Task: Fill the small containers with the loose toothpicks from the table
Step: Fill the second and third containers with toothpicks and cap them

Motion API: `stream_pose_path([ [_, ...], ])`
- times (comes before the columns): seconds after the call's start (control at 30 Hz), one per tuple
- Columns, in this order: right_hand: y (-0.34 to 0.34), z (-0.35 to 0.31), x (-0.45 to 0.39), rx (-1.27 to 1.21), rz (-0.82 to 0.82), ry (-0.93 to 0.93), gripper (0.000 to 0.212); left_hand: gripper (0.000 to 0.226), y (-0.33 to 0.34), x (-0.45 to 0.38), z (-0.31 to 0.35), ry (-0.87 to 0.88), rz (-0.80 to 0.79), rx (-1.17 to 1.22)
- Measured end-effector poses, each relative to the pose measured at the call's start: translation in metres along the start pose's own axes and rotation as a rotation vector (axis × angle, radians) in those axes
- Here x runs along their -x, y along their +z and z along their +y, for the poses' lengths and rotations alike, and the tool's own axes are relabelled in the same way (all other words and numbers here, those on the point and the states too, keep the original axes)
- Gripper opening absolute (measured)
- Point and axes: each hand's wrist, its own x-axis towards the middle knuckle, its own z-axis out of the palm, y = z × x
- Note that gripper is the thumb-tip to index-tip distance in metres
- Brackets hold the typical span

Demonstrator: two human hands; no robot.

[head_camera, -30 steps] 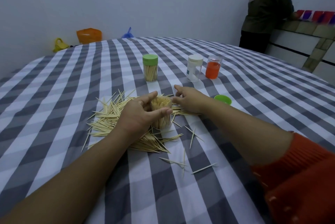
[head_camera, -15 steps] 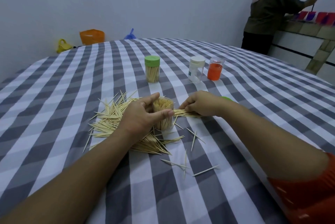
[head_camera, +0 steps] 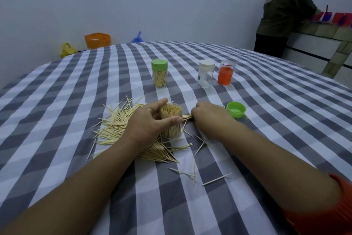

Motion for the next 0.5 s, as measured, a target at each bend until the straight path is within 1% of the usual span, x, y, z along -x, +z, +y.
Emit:
stream_pose_path([
  [0.1, -0.006, 0.006, -0.001, -0.059, -0.031, 0.062, 0.025, 0.088, 0.001, 0.001, 0.0, 0.019, 0.006, -0.028],
  [0.17, -0.014, 0.01, -0.002, -0.188, -0.069, 0.135, 0.021, 0.085, 0.001, 0.002, 0.0, 0.038, 0.011, -0.054],
  [0.23, -0.021, 0.015, 0.001, -0.421, -0.059, 0.204, 0.016, 0.087, 0.001, 0.002, 0.001, 0.048, 0.006, -0.058],
  [0.33, -0.03, 0.019, 0.009, -0.88, -0.006, 0.254, 0.016, 0.091, 0.003, 0.003, 0.001, 0.045, -0.013, -0.056],
  [0.4, -0.036, 0.019, 0.014, -1.18, 0.0, 0.283, 0.015, 0.092, 0.004, 0.003, 0.001, 0.04, -0.022, -0.056],
  [0.43, -0.038, 0.019, 0.016, -1.299, 0.006, 0.294, 0.014, 0.093, 0.004, 0.004, 0.0, 0.042, -0.023, -0.062],
  [0.5, -0.041, 0.017, 0.017, -1.455, 0.035, 0.311, 0.013, 0.094, 0.004, 0.004, 0.0, 0.054, -0.023, -0.088],
])
